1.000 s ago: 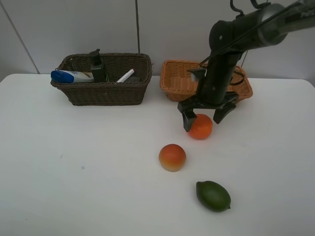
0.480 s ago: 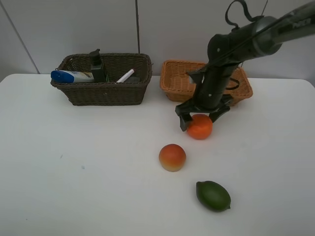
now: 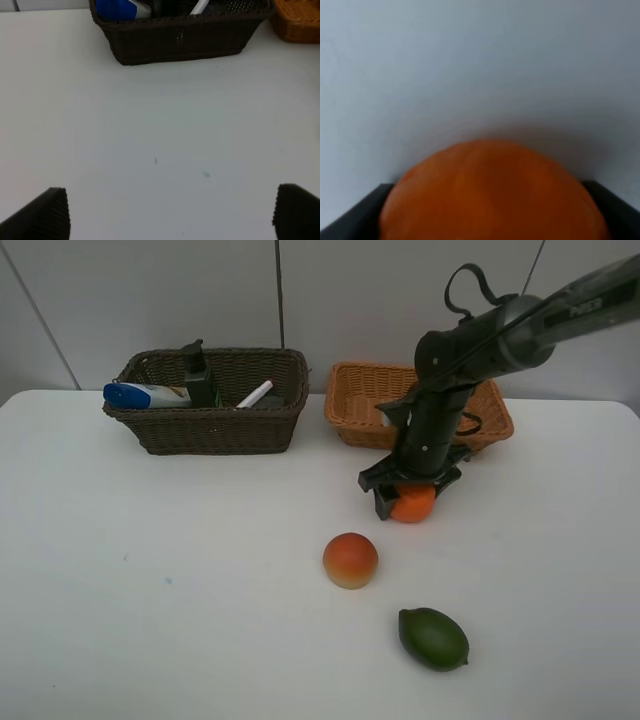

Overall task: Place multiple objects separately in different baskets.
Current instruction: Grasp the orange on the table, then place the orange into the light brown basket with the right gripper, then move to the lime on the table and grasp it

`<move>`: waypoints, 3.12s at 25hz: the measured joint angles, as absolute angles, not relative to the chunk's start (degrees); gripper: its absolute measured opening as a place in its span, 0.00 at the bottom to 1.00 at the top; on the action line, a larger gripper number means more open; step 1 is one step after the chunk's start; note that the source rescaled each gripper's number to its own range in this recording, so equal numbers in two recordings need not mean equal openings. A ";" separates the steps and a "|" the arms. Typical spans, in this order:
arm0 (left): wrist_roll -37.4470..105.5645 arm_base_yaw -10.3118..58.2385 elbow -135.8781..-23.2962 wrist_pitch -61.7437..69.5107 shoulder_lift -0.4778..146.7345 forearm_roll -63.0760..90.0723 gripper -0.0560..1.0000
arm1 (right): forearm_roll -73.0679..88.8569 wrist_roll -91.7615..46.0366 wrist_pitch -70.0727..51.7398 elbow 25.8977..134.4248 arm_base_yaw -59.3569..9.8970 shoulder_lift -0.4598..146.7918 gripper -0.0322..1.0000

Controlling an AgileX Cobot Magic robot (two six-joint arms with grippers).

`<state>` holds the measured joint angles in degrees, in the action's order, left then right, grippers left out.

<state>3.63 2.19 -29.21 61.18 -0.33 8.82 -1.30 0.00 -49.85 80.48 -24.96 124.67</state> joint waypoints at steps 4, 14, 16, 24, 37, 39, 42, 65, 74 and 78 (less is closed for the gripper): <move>3.63 2.19 -29.21 61.18 -0.33 8.89 1.00 | -1.93 0.00 -52.05 80.48 -24.96 123.80 0.42; 3.63 2.19 -29.21 61.18 -0.33 8.89 1.00 | -4.69 0.00 -53.00 91.93 -20.23 114.14 0.42; 3.63 2.19 -29.21 61.13 -0.33 8.89 1.00 | -4.63 0.00 -51.41 94.04 -16.89 114.84 0.42; 3.63 2.19 -29.21 61.13 -0.33 8.89 1.00 | -3.54 0.00 -42.79 95.02 -5.88 122.58 0.42; 3.63 2.19 -29.21 61.13 -0.33 8.89 1.00 | 2.61 0.00 -54.68 95.02 -5.07 119.74 1.00; 3.63 2.19 -29.21 61.13 -0.33 8.89 1.00 | 3.88 0.00 -60.69 95.02 -5.07 117.36 1.00; 3.63 2.19 -29.21 61.13 -0.33 8.89 1.00 | 5.02 0.00 -68.26 95.02 -5.17 114.77 1.00; 3.63 2.19 -29.21 61.08 -0.33 8.89 1.00 | 5.22 0.00 -57.38 47.17 -37.21 82.37 1.00; 3.63 2.19 -29.21 61.08 -0.33 8.89 1.00 | 5.42 0.00 -49.44 42.13 -39.56 86.04 1.00; 3.63 2.19 -29.21 61.08 -0.33 8.89 1.00 | 6.80 0.00 -47.58 40.77 -39.62 87.20 1.00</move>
<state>3.63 2.19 -29.21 61.08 -0.33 8.89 6.80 0.00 -47.58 40.77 -39.62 87.20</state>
